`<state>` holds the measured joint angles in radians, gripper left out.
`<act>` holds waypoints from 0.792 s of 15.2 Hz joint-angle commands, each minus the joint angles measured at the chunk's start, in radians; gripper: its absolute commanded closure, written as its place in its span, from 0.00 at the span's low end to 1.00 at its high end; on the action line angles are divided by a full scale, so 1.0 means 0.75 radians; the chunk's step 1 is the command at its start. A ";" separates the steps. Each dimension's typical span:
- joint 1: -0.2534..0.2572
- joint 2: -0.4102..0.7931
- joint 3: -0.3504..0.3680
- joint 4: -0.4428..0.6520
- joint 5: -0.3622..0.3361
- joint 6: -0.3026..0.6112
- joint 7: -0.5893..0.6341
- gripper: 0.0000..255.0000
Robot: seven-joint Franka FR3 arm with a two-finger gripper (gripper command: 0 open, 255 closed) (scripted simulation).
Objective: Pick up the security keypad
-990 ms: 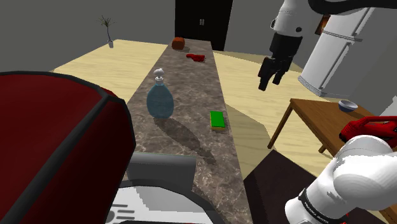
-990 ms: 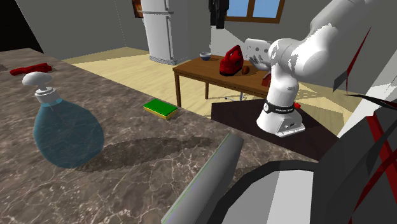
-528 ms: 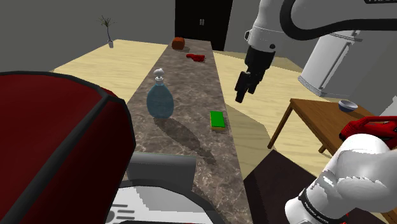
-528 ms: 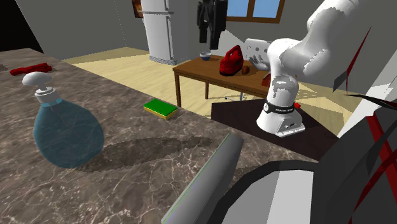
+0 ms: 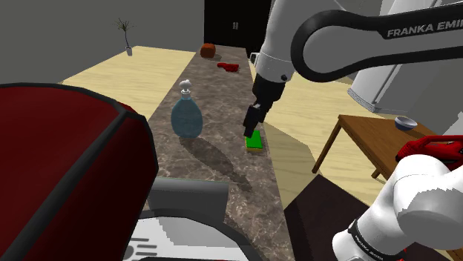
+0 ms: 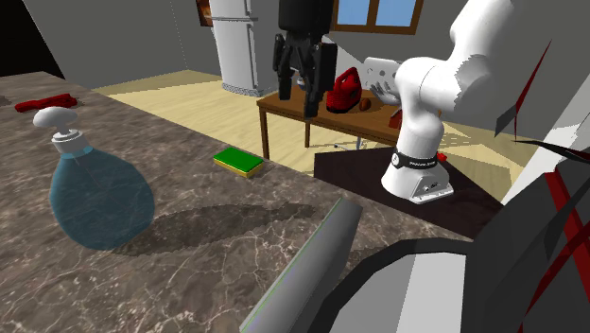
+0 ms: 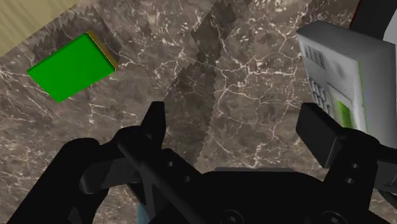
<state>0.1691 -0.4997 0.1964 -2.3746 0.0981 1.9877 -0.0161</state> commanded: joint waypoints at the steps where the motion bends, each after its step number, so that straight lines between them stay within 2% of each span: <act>1: 0.027 0.065 0.037 0.013 0.003 0.080 -0.009 0.00; 7: 0.097 0.243 0.143 0.049 -0.016 0.291 -0.030 0.00; 12: 0.143 0.403 0.234 0.102 -0.075 0.451 -0.026 0.00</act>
<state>0.2688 -0.2273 0.3547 -2.3095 0.0543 2.2979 -0.0419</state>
